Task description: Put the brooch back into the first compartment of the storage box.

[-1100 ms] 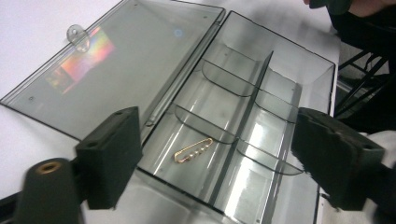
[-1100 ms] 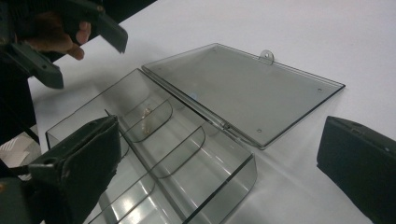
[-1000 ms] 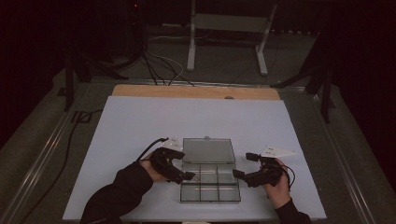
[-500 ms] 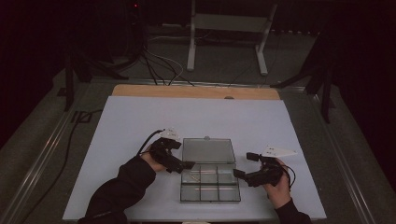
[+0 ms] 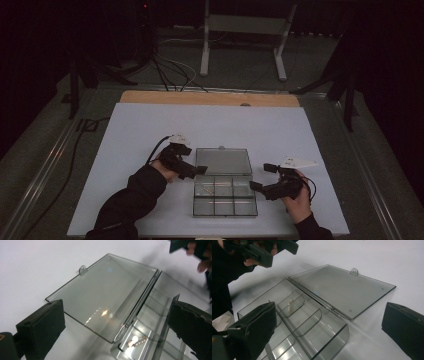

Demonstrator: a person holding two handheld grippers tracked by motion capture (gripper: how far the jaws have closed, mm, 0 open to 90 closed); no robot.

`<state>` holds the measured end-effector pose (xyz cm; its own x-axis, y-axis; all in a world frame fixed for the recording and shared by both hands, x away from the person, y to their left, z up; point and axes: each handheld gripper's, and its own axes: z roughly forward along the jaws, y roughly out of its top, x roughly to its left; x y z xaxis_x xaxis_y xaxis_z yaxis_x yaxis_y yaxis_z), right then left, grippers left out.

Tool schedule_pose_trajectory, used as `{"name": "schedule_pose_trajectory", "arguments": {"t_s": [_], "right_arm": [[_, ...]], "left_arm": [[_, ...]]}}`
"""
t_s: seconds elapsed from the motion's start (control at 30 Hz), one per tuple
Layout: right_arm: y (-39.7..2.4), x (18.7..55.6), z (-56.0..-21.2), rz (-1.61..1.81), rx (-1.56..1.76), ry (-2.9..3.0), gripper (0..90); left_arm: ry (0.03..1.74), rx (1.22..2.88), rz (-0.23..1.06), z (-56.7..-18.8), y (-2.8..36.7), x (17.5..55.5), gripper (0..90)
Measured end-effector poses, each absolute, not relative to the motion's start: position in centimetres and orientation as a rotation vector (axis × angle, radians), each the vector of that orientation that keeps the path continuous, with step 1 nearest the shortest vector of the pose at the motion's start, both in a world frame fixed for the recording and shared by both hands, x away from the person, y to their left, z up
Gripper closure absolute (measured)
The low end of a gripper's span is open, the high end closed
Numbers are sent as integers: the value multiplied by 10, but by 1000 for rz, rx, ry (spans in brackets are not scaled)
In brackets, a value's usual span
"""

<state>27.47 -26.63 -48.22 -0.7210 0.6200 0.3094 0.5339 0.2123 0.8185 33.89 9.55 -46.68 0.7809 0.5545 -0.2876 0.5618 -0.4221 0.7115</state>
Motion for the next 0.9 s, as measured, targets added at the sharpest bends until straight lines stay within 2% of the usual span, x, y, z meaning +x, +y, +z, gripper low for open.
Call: {"name": "schedule_pose_trajectory", "arguments": {"t_s": [0.33,0.9], "right_arm": [[-267,275,-482,1548,1138,2379,0],[-265,275,-482,1521,1114,2390,0]], "left_arm": [[892,2190,48,-475,87,340,23],[1038,2144,-73,-488,93,349,23]]}}
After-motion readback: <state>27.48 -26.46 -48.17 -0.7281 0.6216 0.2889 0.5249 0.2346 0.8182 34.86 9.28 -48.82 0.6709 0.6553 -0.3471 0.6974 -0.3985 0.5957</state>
